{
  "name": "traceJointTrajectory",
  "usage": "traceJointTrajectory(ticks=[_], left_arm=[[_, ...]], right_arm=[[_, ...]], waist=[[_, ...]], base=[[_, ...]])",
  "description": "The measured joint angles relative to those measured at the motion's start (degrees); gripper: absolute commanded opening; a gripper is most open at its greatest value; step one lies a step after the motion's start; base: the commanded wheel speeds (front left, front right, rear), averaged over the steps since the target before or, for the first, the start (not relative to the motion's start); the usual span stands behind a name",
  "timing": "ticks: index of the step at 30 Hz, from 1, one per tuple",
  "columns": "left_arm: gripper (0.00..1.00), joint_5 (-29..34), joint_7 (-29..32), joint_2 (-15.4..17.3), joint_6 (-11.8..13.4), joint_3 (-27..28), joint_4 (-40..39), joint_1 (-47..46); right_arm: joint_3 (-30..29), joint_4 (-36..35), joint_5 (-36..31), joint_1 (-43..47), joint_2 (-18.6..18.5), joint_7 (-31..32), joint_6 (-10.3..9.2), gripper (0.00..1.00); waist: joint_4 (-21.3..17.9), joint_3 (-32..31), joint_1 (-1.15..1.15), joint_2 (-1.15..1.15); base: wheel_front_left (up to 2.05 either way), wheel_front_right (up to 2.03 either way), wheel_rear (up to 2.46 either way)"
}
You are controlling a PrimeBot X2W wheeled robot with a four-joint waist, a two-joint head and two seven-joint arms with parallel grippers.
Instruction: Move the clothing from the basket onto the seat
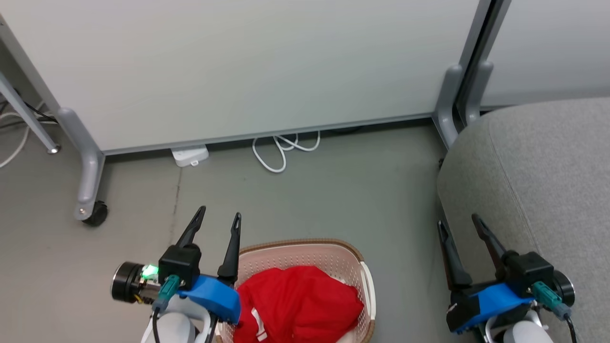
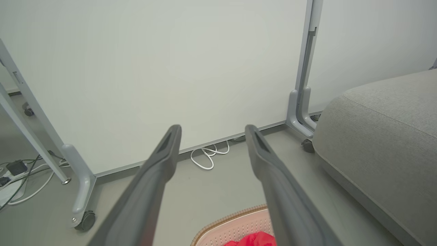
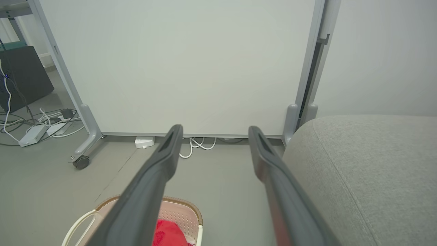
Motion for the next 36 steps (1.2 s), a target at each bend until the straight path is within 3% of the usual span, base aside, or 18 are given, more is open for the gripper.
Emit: traceJointTrajectory(ticks=[16, 36], left_arm=[[1.00, 2.94, -0.02, 4.55, -1.52, -10.16, 13.14, -16.02], [1.00, -1.12, -0.02, 7.80, -1.76, -33.26, 32.66, -31.35]], right_arm=[[1.88, -3.32, 1.16, -10.51, -0.07, 0.00, 0.00, 1.00], [3.48, -7.35, 2.94, -20.12, -0.08, 0.00, 0.01, 1.00]], waist=[[-6.38, 14.56, 0.01, 0.00], [-11.88, 33.90, 0.01, 0.00]], base=[[0.00, 0.00, 0.00], [0.00, 0.00, 0.00]])
